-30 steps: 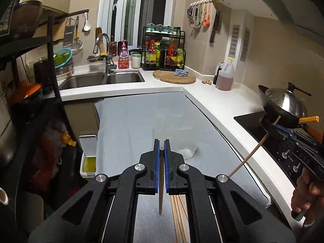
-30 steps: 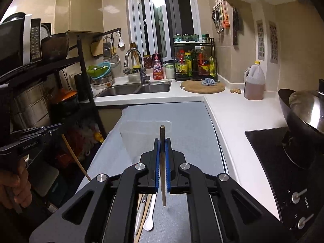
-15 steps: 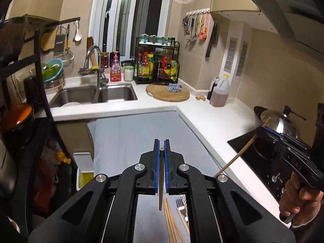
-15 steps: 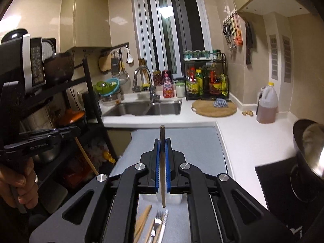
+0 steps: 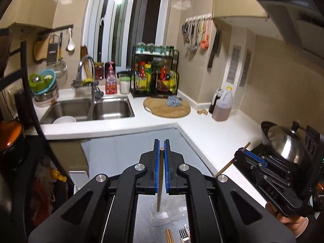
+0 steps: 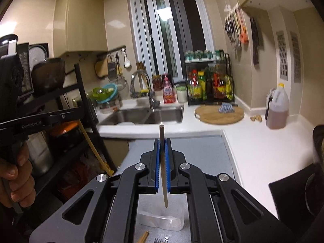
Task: Organize utensils
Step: 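Lift both held chopsticks and carry them over the clear plastic container, then open both tools to drop the chopsticks into the container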
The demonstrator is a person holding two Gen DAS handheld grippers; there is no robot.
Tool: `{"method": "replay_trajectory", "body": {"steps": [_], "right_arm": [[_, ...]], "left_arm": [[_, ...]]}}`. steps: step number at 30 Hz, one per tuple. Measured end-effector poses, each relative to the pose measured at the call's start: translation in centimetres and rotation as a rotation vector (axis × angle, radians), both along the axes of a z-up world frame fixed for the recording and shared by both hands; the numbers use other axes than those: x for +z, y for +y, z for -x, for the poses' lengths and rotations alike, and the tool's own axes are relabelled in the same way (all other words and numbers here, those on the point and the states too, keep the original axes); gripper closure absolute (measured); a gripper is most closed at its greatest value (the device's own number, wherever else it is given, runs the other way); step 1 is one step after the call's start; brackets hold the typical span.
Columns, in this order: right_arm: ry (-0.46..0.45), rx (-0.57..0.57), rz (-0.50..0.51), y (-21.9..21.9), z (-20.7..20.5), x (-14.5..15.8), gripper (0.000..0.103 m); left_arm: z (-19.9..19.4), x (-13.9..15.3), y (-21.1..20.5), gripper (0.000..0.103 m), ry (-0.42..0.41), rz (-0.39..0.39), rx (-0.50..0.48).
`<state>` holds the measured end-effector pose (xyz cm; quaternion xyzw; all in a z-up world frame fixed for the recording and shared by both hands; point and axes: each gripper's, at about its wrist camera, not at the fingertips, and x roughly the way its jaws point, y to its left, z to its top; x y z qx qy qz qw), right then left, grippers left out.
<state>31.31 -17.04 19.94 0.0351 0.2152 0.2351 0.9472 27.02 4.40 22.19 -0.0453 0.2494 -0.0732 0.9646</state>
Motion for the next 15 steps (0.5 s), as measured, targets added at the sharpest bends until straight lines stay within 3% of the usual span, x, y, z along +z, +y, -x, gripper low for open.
{"method": "replay_trajectory", "body": {"steps": [7,10,12,13,15], "right_arm": [[0.107,0.018,0.013,0.2,-1.7,-5.2,0.098],[0.144,0.023,0.046,0.7,-2.0,-6.5,0.091],[0.151,0.016,0.098,1.2,-1.9,-6.8,0.077],[0.141,0.000,0.125,1.3,-1.7,-6.8,0.068],[0.122,-0.028,0.153,1.0,-1.2,-6.3,0.065]], "left_arm": [[-3.3,-6.0,-0.5,0.099,0.151,0.013,-0.040],[-3.9,-7.7,-0.8,0.098,0.194,-0.012,-0.040],[-3.7,-7.9,-0.7,0.083,0.193,-0.032,-0.016],[-3.3,-7.7,-0.6,0.069,0.181,-0.031,-0.015],[-2.1,-6.9,-0.3,0.065,0.136,-0.030,-0.008]]}}
